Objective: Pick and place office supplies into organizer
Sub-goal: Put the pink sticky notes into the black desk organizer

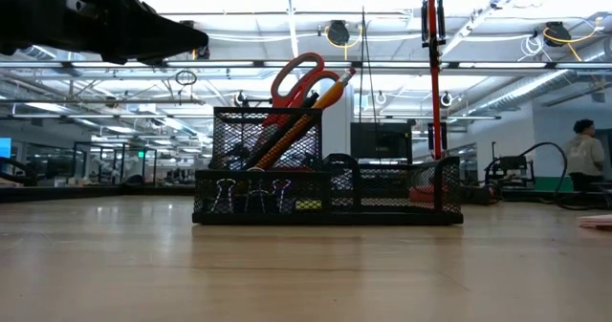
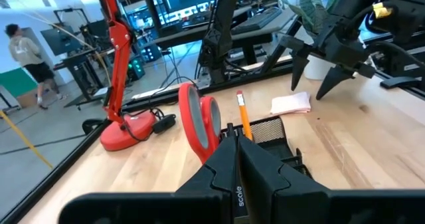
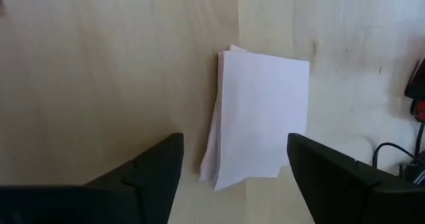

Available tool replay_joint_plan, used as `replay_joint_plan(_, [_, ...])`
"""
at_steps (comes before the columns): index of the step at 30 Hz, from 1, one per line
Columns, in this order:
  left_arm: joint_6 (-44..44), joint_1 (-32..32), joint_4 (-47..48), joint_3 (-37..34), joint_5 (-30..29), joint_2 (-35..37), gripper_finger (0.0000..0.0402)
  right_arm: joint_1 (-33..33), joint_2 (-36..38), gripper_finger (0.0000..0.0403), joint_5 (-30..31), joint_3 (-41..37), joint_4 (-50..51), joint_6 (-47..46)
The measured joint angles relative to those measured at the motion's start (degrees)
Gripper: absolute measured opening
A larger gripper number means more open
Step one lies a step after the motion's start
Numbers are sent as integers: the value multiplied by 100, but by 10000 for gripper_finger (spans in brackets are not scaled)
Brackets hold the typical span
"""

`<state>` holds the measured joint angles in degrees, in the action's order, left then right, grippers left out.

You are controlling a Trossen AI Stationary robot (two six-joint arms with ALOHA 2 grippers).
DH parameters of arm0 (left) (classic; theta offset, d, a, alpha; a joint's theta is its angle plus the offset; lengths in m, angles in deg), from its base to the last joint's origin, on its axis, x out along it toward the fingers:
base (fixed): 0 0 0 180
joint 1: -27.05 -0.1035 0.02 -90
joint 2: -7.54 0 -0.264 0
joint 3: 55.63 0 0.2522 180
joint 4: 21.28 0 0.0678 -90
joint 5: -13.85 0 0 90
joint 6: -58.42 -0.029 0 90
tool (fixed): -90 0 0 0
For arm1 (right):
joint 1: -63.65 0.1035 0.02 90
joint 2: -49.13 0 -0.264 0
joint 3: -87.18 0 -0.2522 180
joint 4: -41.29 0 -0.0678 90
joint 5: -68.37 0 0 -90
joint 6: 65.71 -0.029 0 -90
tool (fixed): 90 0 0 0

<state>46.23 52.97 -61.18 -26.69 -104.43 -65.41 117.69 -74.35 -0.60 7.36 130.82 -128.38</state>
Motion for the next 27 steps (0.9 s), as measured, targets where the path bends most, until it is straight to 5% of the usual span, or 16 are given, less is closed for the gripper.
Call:
replay_joint_plan(12, [100,-37,-1,0,131,0,26,-4,-4,189,-168,-574,-364,-249])
replay_joint_plan(21, [118,-37,-7,0,137,0,26,-14,-26,19,-283,-663,-545,-269])
replay_joint_plan(27, [149,-37,-10,0,148,0,26,-62,-40,5,-254,-507,-115,-547])
